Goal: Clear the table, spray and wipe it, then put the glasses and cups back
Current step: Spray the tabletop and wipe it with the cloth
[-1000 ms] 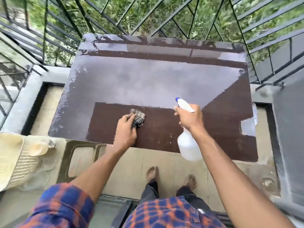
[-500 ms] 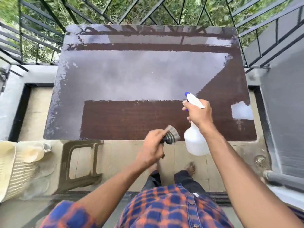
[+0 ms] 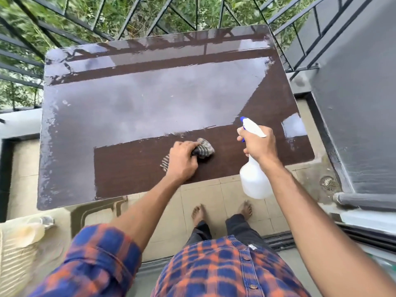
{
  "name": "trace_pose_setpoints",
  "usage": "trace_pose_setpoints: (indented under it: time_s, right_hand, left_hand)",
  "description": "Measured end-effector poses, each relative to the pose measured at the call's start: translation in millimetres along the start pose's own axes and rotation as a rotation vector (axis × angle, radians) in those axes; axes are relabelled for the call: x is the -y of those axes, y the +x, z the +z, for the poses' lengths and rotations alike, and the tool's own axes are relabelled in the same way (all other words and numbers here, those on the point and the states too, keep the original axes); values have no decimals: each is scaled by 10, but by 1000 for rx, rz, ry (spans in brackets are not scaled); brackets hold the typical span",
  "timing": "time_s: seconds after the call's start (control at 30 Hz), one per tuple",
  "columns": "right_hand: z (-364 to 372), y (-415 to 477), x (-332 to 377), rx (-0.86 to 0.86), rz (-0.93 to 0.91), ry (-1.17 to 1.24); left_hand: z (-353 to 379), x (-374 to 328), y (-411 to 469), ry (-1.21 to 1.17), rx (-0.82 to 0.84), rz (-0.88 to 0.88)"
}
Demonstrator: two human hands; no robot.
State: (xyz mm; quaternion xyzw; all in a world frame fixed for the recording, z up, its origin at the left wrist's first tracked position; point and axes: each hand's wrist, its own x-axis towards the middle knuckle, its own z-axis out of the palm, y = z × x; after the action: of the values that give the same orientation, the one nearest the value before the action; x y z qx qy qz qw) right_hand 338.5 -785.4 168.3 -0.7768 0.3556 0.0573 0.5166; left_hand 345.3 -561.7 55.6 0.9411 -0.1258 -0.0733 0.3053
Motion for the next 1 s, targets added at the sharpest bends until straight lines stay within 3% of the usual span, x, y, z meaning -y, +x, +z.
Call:
trace_pose_setpoints:
  time_s: [0.27,0.4,0.53,0.7,0.8,0.9,1.0]
  right_hand:
    - [-125,-39,-140,-43,43,4]
    - [-156,-40,-164,-38,43,-10]
    - [-92,-49,-170,-1,40,-21]
    - [102,-55,-91,61,7,-70]
    - [264,-59,-38,95,-16,-113]
    - [397,-86,5,131,-50,-141]
    - [486,-96,29,141,-68,-166]
  left_hand:
    - [764,-597,-951,-69,279,294]
    - [516,-613,-991,-202,117,274]
    - [-101,-452,-623,-240,-115,66]
    - [-958,210,-196,-224,-87,-182]
    - [-1352,647,-47,-86,-198,-267]
    - [-1546,982,75,45,-243,-313]
    - [-1400,1165,108,67,-166,-369]
